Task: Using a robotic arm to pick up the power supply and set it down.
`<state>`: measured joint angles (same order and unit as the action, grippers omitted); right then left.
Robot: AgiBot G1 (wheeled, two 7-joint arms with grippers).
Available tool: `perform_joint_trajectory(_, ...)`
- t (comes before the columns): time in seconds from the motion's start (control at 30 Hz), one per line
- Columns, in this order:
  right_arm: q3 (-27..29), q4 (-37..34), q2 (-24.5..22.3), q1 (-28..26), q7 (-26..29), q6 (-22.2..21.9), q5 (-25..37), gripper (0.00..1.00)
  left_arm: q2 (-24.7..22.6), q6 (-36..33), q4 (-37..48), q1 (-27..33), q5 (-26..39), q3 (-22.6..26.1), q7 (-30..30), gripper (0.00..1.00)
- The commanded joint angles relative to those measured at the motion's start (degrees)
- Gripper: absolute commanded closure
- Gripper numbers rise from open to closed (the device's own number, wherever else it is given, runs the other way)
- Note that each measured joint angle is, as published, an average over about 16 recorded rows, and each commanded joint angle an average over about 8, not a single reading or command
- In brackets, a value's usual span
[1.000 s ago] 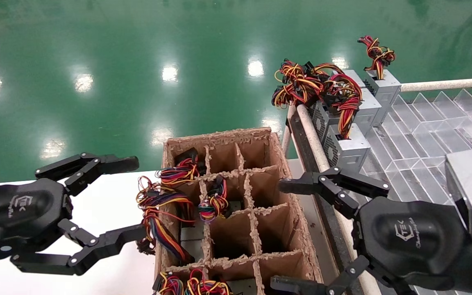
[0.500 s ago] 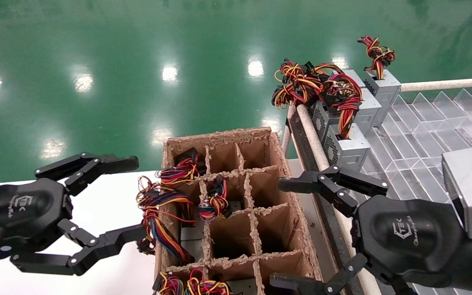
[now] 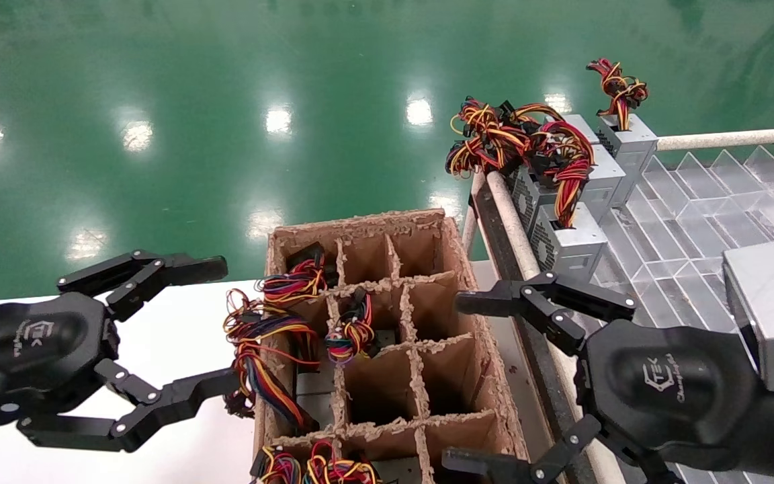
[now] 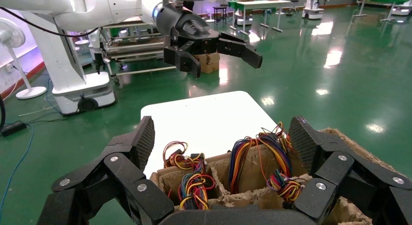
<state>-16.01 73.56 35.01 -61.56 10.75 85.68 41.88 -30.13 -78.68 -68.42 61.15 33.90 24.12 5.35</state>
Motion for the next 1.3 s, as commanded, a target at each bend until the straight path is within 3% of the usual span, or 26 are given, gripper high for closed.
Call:
perform_joint_trajectory(0.03, -0.01, 0.00, 0.01, -0.01, 0.00, -0.01, 0.01, 0.00, 0.00, 0.00, 0.00, 0.00, 0.00, 0.00, 0.00, 0.00)
perform_joint_trajectory(1.3, -0.03, 0.00, 0.01, -0.08, -0.01, -0.04, 0.10, 0.00, 0.00, 0.00, 0.00, 0.00, 0.00, 0.00, 0.00, 0.00)
